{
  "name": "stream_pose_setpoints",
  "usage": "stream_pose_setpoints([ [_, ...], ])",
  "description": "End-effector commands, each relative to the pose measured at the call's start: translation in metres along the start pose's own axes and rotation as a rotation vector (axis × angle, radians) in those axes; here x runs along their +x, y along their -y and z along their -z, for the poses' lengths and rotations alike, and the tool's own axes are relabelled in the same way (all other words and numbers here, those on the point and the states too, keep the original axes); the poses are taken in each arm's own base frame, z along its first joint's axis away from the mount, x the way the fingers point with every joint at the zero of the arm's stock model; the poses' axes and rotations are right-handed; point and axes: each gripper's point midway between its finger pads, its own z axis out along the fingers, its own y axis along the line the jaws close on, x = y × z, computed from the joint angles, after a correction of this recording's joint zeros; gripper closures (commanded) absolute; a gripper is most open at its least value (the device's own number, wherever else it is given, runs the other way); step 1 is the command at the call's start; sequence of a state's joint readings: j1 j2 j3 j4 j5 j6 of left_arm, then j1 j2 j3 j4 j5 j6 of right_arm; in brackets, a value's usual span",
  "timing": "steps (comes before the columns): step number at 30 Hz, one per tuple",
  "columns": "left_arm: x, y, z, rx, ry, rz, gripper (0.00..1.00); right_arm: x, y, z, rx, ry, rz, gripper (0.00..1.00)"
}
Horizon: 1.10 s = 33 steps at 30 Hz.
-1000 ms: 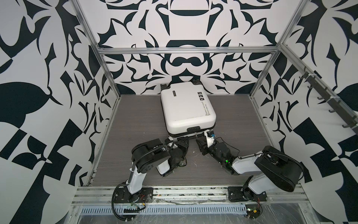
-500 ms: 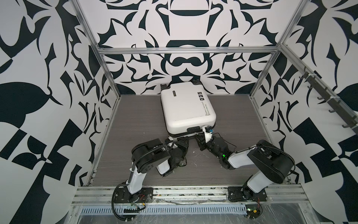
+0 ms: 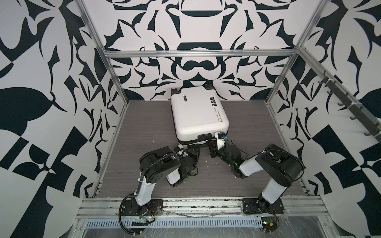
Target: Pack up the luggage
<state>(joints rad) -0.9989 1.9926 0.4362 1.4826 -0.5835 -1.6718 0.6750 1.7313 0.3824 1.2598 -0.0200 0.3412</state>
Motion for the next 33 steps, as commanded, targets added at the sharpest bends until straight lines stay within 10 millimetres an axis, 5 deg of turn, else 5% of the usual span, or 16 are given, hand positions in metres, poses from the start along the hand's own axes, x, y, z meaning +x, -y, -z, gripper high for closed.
stream_pose_setpoints([
  [1, -0.005, -0.025, 0.002, -0.079, 0.012, -0.053, 1.00, -0.023, -0.010, -0.008, -0.044, 0.076, -0.024, 0.89],
  [8, -0.005, -0.026, 0.002, -0.082, 0.012, -0.053, 1.00, -0.021, -0.009, -0.006, -0.046, 0.092, -0.050, 1.00],
  [33, -0.016, -0.025, 0.013, -0.089, 0.038, -0.073, 1.00, -0.037, 0.063, 0.047, 0.363, 0.142, -0.020, 1.00],
])
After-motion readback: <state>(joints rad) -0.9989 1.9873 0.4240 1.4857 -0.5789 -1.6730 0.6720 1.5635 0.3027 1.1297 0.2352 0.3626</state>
